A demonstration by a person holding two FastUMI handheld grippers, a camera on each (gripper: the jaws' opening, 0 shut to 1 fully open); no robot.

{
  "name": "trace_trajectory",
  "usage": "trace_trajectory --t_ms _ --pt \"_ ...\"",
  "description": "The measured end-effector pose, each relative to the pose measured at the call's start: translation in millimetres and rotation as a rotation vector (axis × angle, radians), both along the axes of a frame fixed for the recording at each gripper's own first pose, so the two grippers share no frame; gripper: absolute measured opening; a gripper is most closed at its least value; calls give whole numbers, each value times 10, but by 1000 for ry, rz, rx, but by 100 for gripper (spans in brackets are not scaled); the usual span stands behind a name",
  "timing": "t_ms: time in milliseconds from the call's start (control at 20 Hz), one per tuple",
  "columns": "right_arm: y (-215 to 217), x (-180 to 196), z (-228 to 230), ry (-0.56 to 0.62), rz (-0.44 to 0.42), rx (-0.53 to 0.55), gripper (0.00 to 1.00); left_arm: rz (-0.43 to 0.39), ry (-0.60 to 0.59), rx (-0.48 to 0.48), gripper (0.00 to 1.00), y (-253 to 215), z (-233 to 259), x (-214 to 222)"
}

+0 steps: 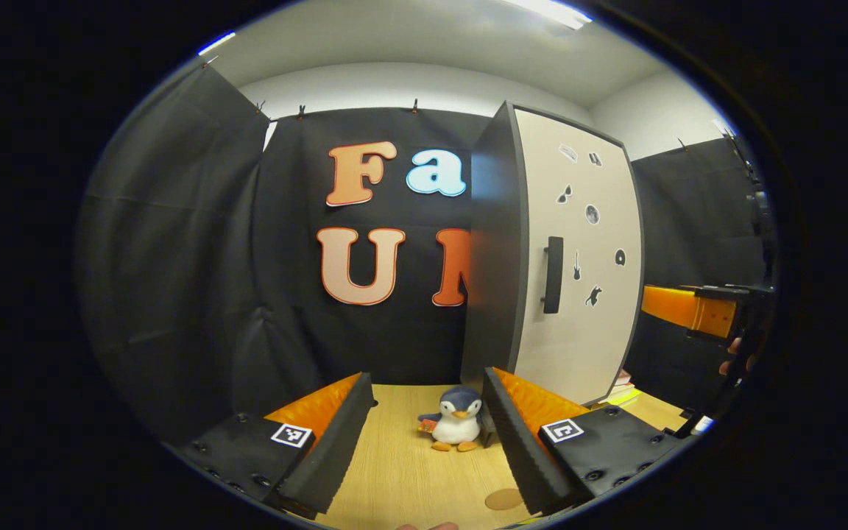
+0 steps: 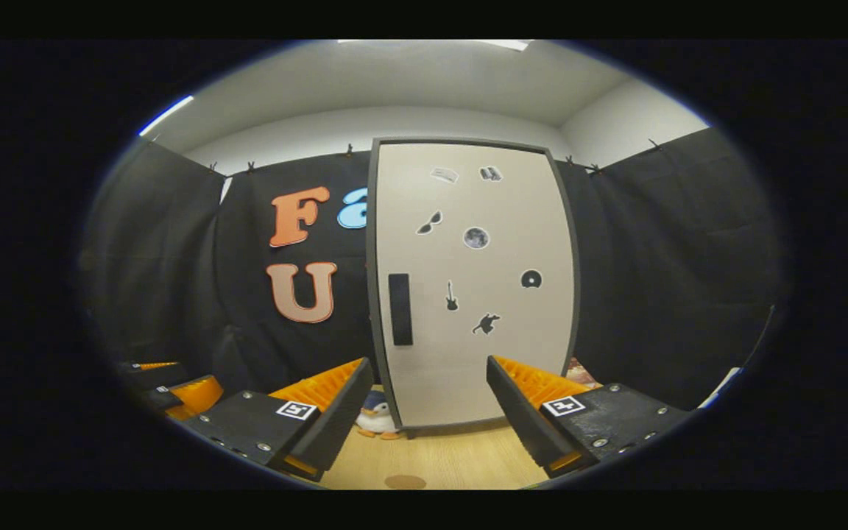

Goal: Open the cabinet door with the right hand, grasp the bottle in the cabinet with the left hand and place it on the coaster, then close the cabinet door with the right hand.

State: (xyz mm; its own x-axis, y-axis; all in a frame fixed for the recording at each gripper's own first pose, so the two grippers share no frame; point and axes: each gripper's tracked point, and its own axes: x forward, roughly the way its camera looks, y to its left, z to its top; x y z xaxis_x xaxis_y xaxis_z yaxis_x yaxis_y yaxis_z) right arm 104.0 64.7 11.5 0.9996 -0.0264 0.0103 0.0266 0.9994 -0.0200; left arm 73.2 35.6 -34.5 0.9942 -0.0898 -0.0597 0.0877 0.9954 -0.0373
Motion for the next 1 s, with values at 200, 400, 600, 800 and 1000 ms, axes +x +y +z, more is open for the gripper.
trace_trajectory --t_ms 200,400,600,800,1000 --pt "188 522 54 4 51 29 96 49 22 26 98 236 -92 92" --pt "290 1085 120 -13 92 19 96 135 36 39 98 474 -159 229" --pt "311 1585 96 -4 122 22 96 218 48 48 98 633 -182 395" --pt "291 1923 2 17 133 17 94 275 63 56 98 731 -237 494" --pt "324 2081 -41 17 147 39 83 308 85 60 98 771 -300 496"
